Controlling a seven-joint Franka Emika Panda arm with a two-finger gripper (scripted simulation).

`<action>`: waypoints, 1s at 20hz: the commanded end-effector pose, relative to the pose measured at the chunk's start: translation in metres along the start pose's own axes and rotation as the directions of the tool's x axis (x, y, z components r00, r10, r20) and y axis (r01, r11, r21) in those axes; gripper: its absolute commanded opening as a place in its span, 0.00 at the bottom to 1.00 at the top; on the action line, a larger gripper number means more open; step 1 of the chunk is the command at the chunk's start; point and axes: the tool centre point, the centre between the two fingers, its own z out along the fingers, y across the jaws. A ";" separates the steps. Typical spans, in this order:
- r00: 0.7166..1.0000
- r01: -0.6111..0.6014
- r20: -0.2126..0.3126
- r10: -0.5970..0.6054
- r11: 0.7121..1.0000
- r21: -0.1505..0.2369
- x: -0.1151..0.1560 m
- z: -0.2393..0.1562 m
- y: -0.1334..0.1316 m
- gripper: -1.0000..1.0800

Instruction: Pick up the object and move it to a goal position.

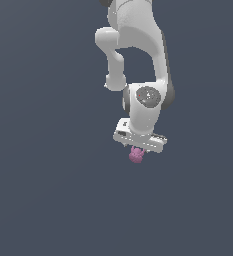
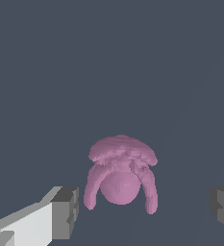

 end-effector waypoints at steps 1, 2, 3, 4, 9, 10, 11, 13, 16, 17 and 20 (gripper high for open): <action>1.000 -0.029 -0.004 0.029 1.000 0.001 0.000 0.004 -0.004 0.96; 0.999 -0.037 -0.005 0.037 0.999 0.001 0.000 0.005 -0.006 0.96; 0.999 -0.044 -0.006 0.044 0.999 0.001 0.000 0.006 -0.007 0.96; 0.999 -0.050 -0.007 0.050 0.999 0.001 0.000 0.007 -0.008 0.96; 0.998 -0.064 -0.008 0.064 0.998 0.002 0.000 0.009 -0.010 0.96; 0.998 -0.060 -0.007 0.060 0.998 0.001 0.000 0.008 -0.010 0.96; 0.998 -0.060 -0.007 0.060 0.998 0.001 0.000 0.009 -0.010 0.96; 0.998 -0.060 -0.007 0.060 0.998 0.001 0.000 0.012 -0.010 0.96; 0.998 -0.062 -0.008 0.062 0.998 0.002 0.000 0.023 -0.010 0.96; 0.998 -0.062 -0.008 0.062 0.998 0.002 -0.001 0.028 -0.010 0.96; 0.998 -0.063 -0.008 0.063 0.998 0.002 -0.001 0.045 -0.010 0.96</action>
